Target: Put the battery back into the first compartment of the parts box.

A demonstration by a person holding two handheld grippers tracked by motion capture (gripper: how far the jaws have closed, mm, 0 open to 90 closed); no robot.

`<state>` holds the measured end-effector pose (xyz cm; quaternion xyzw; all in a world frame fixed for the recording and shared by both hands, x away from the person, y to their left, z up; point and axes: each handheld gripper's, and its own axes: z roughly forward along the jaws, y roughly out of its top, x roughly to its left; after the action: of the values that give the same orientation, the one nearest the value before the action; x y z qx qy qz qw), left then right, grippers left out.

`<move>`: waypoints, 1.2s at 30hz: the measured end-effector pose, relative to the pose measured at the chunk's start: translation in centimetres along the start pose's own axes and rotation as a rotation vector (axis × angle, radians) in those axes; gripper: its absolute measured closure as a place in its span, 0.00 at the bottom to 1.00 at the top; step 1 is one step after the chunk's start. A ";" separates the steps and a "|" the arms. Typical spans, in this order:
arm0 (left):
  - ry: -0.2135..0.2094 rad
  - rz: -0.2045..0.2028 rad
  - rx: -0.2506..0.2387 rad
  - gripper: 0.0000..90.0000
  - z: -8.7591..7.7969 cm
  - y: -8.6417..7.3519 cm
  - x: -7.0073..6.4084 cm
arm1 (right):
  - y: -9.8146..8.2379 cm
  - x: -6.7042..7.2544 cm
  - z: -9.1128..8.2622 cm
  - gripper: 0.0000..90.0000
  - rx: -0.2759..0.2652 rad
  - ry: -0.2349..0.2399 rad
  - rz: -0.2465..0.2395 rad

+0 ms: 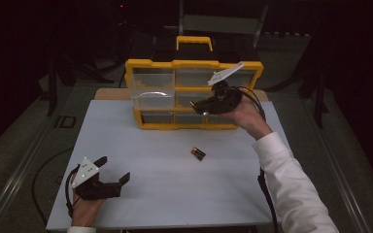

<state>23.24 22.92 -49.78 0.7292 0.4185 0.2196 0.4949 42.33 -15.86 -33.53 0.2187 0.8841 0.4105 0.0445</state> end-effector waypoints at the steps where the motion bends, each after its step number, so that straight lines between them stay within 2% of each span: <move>1: 0.000 0.001 0.000 0.00 0.0 0.0 0.0 | 0.2 0.0 -0.1 0.85 -0.009 0.001 0.003; 13: -0.001 0.000 0.002 0.00 0.0 0.0 0.0 | 2.2 -0.1 -1.0 0.85 -0.089 0.003 0.000; 27: -0.001 -0.002 0.003 0.00 0.1 0.0 0.0 | 4.8 -0.5 -1.9 0.85 -0.174 0.001 0.031; 36: -0.002 -0.002 0.008 0.00 0.1 -0.1 0.1 | 6.9 0.0 -1.8 0.85 -0.224 0.001 0.034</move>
<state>23.31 22.97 -49.87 0.7310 0.4196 0.2168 0.4926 44.28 -13.22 -27.18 0.2269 0.8289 0.5076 0.0615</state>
